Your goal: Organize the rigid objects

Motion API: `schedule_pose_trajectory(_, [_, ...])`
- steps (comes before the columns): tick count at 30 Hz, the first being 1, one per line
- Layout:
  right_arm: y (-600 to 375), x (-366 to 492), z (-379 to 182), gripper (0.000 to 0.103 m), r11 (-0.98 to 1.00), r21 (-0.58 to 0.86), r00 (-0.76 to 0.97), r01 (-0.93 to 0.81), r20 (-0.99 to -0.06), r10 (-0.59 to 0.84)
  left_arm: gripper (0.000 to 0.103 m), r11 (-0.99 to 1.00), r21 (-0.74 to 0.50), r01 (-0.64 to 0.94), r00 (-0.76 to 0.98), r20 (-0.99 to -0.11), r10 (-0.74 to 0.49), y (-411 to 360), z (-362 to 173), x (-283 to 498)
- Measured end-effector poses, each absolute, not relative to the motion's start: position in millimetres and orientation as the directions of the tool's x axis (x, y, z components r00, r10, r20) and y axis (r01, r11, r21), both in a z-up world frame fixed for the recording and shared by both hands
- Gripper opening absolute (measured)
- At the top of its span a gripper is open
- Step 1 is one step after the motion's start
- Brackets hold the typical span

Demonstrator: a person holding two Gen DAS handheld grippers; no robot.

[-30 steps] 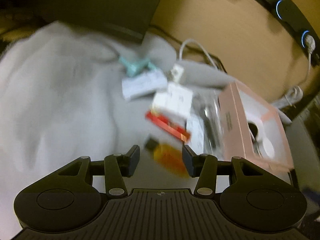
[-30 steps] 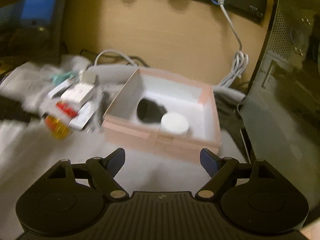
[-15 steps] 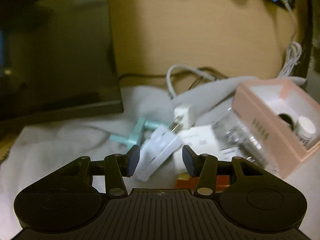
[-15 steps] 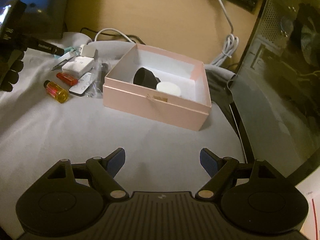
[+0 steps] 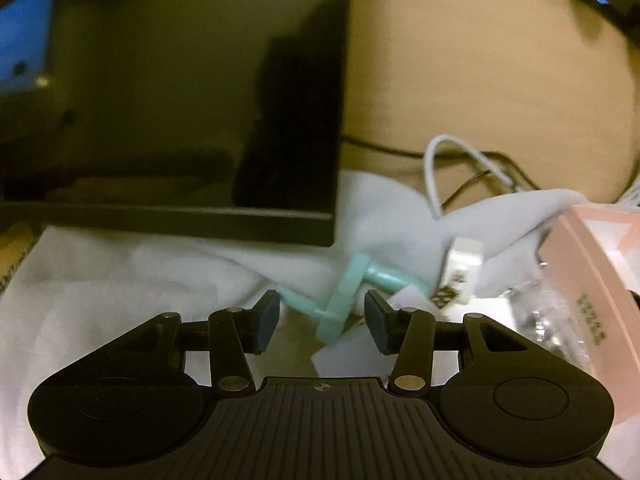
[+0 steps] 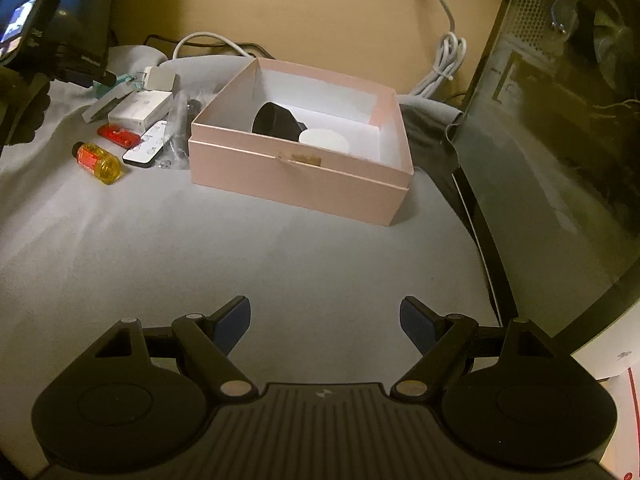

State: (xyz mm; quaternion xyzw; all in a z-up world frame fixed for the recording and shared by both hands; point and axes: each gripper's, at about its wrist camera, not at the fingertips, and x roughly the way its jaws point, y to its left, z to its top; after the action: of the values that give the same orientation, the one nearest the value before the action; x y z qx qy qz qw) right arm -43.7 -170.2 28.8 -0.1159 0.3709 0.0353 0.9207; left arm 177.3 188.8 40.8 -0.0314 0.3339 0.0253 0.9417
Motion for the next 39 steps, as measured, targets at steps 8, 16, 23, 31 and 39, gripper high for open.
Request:
schedule_pose_trajectory(8, [-168, -43, 22, 0.083, 0.968, -0.183, 0.706, -0.170, -0.708, -0.010, 0.052, 0.993, -0.091, -0.079, 0.780, -0.626, 0.004, 196, 34, 184])
schedule_pose_trajectory(16, [-163, -42, 25, 0.083, 0.963, -0.190, 0.719, -0.193, -0.695, 0.007, 0.023, 0.981, -0.171, -0.089, 0.756, -0.653, -0.045, 200, 37, 167])
schedule_pose_trajectory(23, [-153, -38, 30, 0.083, 0.955, -0.188, 0.734, -0.230, -0.678, 0.043, 0.016, 0.985, -0.171, -0.034, 0.772, -0.630, -0.083, 188, 45, 109])
schedule_pose_trajectory(31, [-134, -38, 29, 0.083, 0.939, -0.189, 0.735, -0.288, -0.672, 0.091, 0.014, 0.962, -0.243, 0.122, 0.717, -0.649, -0.255, 163, 47, 59])
schedule_pose_trajectory(39, [-131, -45, 28, 0.083, 0.938, -0.188, 0.731, -0.290, -0.677, 0.090, 0.021, 0.966, 0.069, 0.250, 0.759, -0.633, -0.152, 126, 52, 70])
